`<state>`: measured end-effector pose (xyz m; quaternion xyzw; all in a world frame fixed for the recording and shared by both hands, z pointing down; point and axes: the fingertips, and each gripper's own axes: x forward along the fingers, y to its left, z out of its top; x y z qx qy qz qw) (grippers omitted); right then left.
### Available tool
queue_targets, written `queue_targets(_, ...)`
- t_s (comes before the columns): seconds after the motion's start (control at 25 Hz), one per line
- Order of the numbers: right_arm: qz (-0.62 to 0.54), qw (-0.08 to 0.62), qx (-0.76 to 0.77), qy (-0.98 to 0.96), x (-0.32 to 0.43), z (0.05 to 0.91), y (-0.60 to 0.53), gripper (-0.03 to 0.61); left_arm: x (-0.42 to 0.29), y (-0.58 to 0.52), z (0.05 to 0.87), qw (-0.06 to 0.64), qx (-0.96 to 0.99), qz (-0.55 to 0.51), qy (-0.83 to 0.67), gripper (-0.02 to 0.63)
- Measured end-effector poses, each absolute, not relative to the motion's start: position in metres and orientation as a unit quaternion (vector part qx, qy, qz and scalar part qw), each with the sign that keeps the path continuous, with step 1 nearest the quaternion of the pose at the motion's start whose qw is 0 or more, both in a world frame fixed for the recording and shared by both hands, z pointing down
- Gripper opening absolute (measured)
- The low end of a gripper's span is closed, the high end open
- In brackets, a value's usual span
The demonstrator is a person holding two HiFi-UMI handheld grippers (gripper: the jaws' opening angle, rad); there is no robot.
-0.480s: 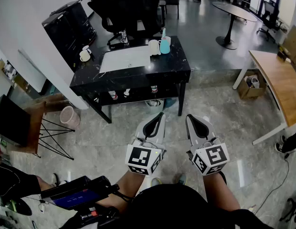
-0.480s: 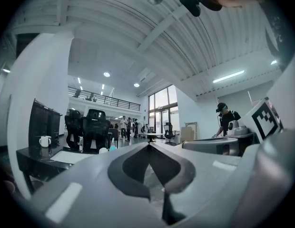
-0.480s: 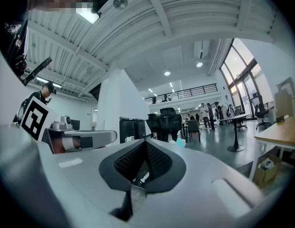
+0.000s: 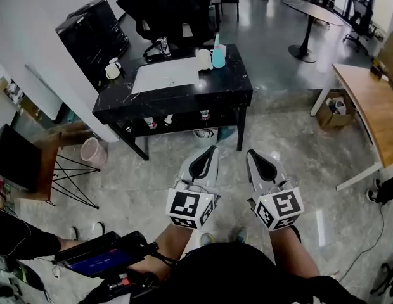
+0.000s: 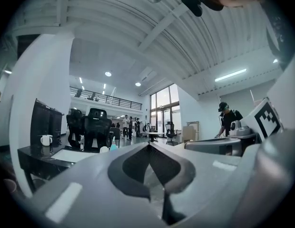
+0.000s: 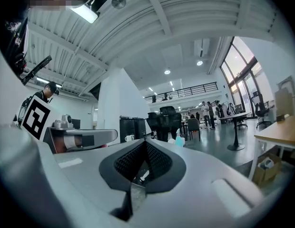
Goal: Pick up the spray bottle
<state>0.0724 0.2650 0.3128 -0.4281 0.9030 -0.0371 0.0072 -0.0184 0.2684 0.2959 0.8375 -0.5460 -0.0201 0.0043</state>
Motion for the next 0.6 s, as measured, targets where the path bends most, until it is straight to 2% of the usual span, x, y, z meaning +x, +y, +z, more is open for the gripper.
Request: queue_targets(0.6, -0.045, 0.010, -0.405, 0.913, 0.127, 0.335, 0.194, 0.023, 0.039, 0.198, 0.322, 0.025, 0.824, -0.006, -0.565, 0.000)
